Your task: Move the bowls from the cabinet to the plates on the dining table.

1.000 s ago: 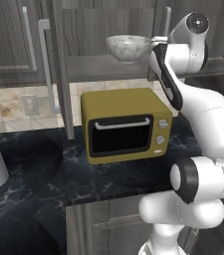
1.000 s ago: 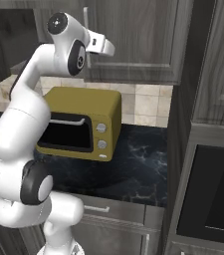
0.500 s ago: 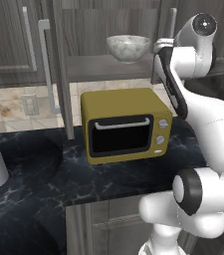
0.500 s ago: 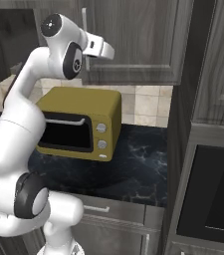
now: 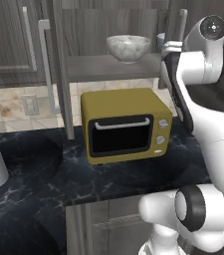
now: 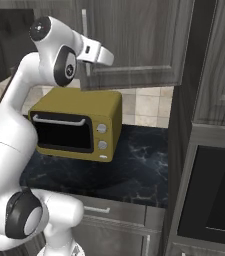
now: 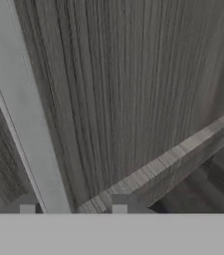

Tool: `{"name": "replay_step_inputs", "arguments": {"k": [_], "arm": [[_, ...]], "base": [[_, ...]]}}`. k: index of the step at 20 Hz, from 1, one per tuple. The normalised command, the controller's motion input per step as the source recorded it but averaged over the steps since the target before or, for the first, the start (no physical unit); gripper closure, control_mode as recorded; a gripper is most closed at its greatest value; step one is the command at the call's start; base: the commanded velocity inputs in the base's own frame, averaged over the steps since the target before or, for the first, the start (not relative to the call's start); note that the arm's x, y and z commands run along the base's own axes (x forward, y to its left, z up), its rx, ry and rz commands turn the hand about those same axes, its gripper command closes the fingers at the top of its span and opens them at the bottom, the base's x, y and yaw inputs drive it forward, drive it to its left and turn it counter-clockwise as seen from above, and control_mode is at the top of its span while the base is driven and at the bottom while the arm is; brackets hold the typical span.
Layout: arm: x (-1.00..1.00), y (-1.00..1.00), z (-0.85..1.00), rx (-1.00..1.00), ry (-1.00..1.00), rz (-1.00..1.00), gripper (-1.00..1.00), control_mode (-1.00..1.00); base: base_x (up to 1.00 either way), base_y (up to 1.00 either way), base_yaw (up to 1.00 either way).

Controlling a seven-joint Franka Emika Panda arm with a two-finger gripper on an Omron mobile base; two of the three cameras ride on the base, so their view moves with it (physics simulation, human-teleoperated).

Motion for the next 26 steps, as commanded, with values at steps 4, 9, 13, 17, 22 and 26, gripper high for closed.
{"name": "replay_step_inputs", "arguments": {"k": [4, 9, 13, 17, 22, 26], "arm": [[-0.66, -0.74, -0.2, 0.0, 0.0, -0.06, 1.0, -1.0], [-0.68, -0.77, -0.22, 0.0, 0.0, -0.05, 1.0, -1.0], [-0.63, -0.79, -0.25, 0.0, 0.0, -0.04, 1.0, -1.0], [-0.46, -0.8, -0.3, 0.0, 0.0, -0.01, 1.0, -1.0], [-0.38, -0.77, -0.41, 0.0, 0.0, 0.0, 1.0, -1.0], [-0.31, -0.78, -0.39, 0.0, 0.0, 0.0, 1.0, -1.0]], "base": [[0.0, 0.0, 0.0], [0.0, 0.0, 0.0], [0.0, 0.0, 0.0], [0.0, 0.0, 0.0], [0.0, 0.0, 0.0], [0.0, 0.0, 0.0]]}}
